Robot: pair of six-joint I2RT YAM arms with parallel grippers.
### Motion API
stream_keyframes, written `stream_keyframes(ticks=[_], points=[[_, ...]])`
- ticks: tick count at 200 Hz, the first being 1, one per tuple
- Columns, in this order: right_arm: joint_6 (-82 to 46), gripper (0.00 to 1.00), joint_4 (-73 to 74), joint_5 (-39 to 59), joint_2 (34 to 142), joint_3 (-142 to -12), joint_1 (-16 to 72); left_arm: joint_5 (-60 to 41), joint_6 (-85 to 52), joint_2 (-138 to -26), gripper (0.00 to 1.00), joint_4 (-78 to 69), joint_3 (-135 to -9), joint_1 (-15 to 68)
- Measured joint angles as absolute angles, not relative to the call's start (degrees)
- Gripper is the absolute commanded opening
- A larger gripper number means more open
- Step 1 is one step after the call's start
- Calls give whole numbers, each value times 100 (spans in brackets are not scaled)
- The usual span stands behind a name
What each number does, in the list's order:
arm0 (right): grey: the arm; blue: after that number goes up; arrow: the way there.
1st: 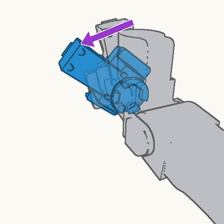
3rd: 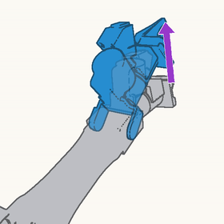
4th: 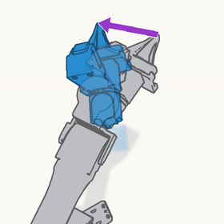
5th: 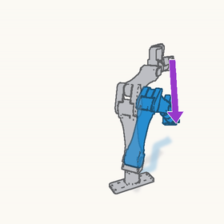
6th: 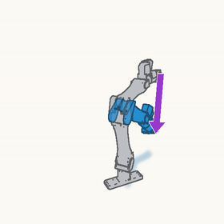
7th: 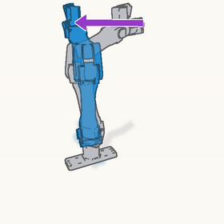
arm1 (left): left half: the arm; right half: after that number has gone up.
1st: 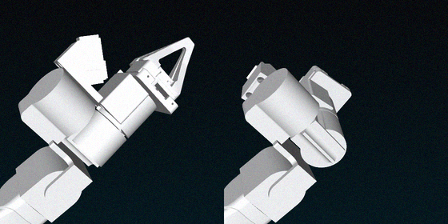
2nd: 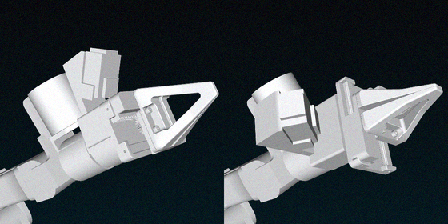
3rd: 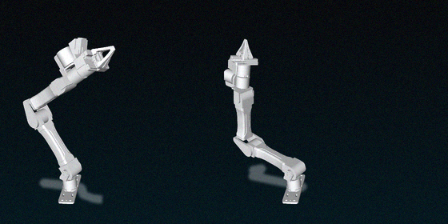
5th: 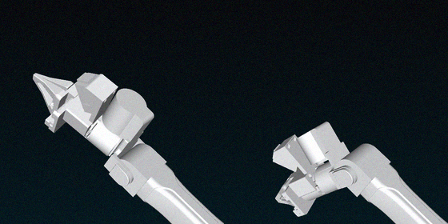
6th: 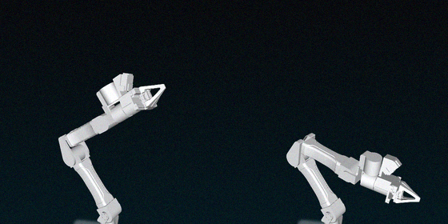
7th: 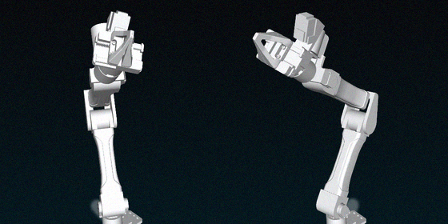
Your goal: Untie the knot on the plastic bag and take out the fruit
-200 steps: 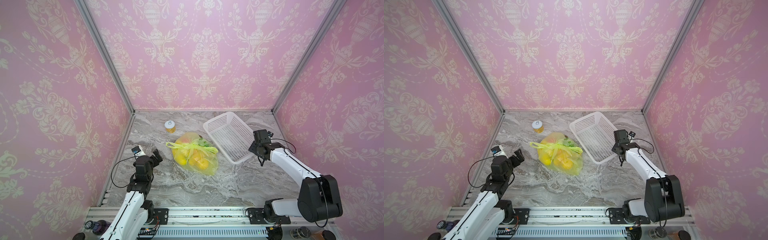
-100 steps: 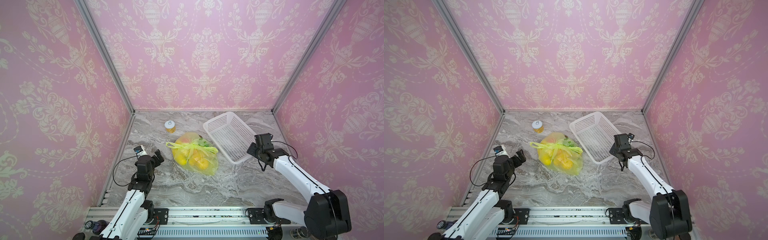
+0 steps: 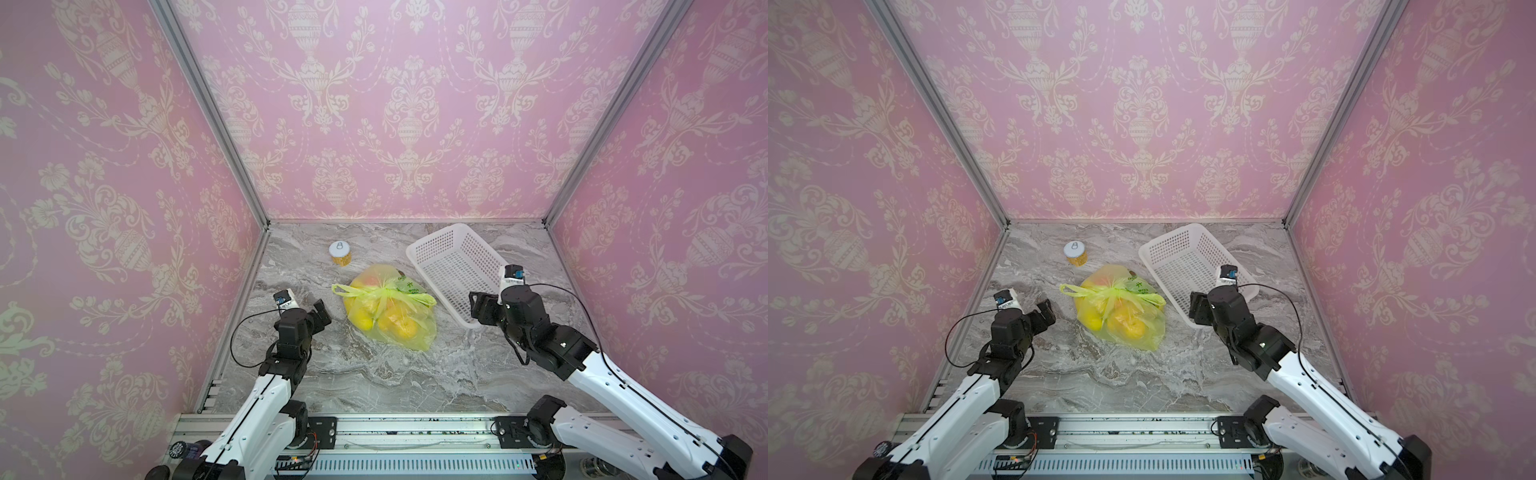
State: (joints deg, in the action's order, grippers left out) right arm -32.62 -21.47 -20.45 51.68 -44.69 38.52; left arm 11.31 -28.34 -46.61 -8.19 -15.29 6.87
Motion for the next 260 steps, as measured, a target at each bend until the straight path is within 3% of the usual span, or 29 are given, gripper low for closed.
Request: stream_keyframes(ticks=[87,163,196,227,251,260], points=[[-2477,67,-1072,-1772,9059,-6619,5435,1151,-2749,-4742,97,-950,-1559,781],[-2248,65,-1017,-1933,9839,-6853,5511,1310,-2749,-4447,98,-947,-1559,812],[-2255,45,-945,-2139,9839,-6663,5511,1406,-2749,-4429,96,-943,-1559,812],[-2158,15,-825,-2211,9839,-6331,5511,1614,-2757,-4366,99,-915,-1559,812],[-2108,0,-585,-2191,9835,-6145,5511,1754,-2842,-4086,100,-797,-1592,812],[-2084,0,-473,-2185,9806,-6062,5511,1813,-2910,-3953,99,-644,-1688,812]])
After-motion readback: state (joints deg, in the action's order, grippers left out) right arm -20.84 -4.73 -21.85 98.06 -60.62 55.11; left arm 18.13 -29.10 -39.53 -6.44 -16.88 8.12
